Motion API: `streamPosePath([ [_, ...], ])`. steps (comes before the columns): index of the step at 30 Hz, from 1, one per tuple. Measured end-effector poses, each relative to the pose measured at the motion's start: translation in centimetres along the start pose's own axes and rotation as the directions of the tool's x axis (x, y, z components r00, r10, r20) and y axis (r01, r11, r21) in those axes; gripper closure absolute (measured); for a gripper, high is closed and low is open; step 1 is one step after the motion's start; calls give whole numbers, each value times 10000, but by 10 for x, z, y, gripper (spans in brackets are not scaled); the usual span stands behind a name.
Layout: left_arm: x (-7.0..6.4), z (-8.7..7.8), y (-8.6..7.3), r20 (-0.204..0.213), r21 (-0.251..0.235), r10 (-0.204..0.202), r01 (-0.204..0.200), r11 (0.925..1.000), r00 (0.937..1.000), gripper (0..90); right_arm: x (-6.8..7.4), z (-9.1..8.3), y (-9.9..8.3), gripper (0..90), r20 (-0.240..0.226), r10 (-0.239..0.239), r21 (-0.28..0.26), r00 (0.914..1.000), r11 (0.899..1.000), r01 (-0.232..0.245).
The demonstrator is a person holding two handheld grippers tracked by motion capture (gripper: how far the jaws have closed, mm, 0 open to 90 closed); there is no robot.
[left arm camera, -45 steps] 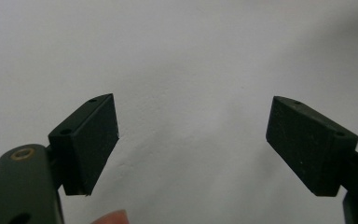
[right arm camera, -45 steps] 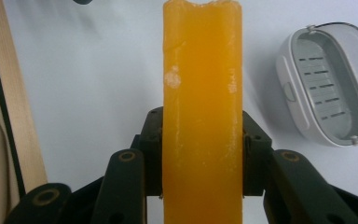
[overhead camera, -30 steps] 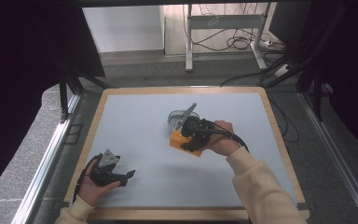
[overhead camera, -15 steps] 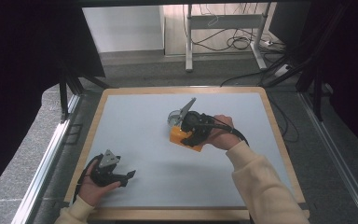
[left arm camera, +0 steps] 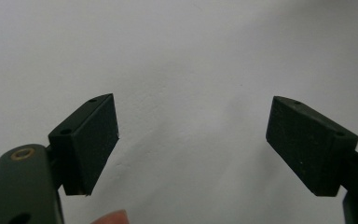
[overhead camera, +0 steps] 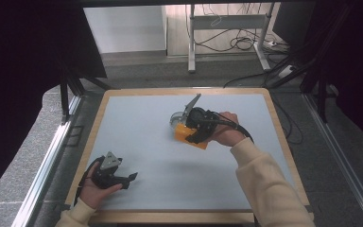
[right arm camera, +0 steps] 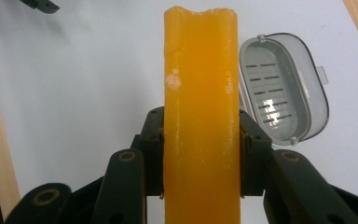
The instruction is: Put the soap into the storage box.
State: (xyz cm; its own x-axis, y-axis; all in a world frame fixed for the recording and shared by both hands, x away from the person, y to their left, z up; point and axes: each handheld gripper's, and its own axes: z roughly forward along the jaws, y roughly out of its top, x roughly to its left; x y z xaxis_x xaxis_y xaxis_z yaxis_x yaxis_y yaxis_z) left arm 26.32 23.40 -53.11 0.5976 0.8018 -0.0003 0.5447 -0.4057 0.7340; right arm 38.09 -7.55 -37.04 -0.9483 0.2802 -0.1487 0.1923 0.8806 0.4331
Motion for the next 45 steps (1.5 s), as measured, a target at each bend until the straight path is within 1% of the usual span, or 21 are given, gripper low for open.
streamPosePath([
  [1,0,0,0,0,-17,-17,17,10000,10000,172,-1,0,1,615,18,144,60,9999,9999,-144],
  [2,1,-1,0,-2,-48,-52,52,10000,10000,172,-3,0,1,615,118,179,130,9998,9998,-181],
  [4,1,-1,0,-8,-77,-59,59,10000,10000,172,-5,-1,2,615,77,241,120,9997,9996,-242],
  [10,1,0,0,-4,-47,-46,46,10000,10000,172,-8,0,3,615,33,141,129,9999,9998,-141],
  [11,1,-1,0,2,-48,-47,47,10000,10000,172,-9,1,4,615,18,-2,215,10000,9998,1],
  [12,1,-1,0,2,-48,-47,47,10000,10000,172,-9,1,5,615,20,-41,232,10000,9997,40],
  [16,1,-1,0,-4,-70,-65,65,10000,10000,172,-11,2,6,615,-22,63,271,10000,9996,-63],
  [18,1,-1,0,4,-70,-60,60,10000,10000,172,-17,2,6,615,48,105,283,9999,9995,-106],
  [21,1,-1,0,0,-97,-68,68,9999,10000,172,-22,2,7,615,117,254,328,9996,9991,-258],
  [25,1,-1,0,2,-95,-77,77,9999,10000,172,-29,4,8,615,214,287,431,9994,9986,-296],
  [30,1,-1,0,8,-100,-70,70,9999,10000,172,-37,11,10,616,278,357,539,9990,9979,-372],
  [35,2,-1,0,15,-139,-94,94,9999,10000,172,-46,19,12,616,203,434,570,9989,9974,-445],
  [37,2,-1,0,28,-45,20,-20,10000,10000,172,-47,21,12,616,182,472,593,9987,9971,-482],
  [38,1,-1,0,16,-48,36,-36,10000,10000,172,-51,26,13,616,188,498,689,9986,9963,-510],
  [40,1,-2,0,21,-40,38,-38,10000,10000,172,-52,28,13,617,192,538,717,9984,9959,-551],
  [41,2,-2,0,13,-74,-4,4,10000,10000,172,-56,32,14,616,144,648,744,9978,9951,-657],
  [43,2,-2,0,13,-141,-82,82,9999,10000,172,-57,33,14,617,159,628,751,9979,9951,-638],
  [44,2,-2,0,8,-145,-77,77,9999,10000,172,-60,36,15,617,166,667,753,9976,9948,-678],
  [45,2,-2,0,15,-142,-77,77,9999,10000,172,-60,36,15,617,166,667,753,9976,9948,-678],
])
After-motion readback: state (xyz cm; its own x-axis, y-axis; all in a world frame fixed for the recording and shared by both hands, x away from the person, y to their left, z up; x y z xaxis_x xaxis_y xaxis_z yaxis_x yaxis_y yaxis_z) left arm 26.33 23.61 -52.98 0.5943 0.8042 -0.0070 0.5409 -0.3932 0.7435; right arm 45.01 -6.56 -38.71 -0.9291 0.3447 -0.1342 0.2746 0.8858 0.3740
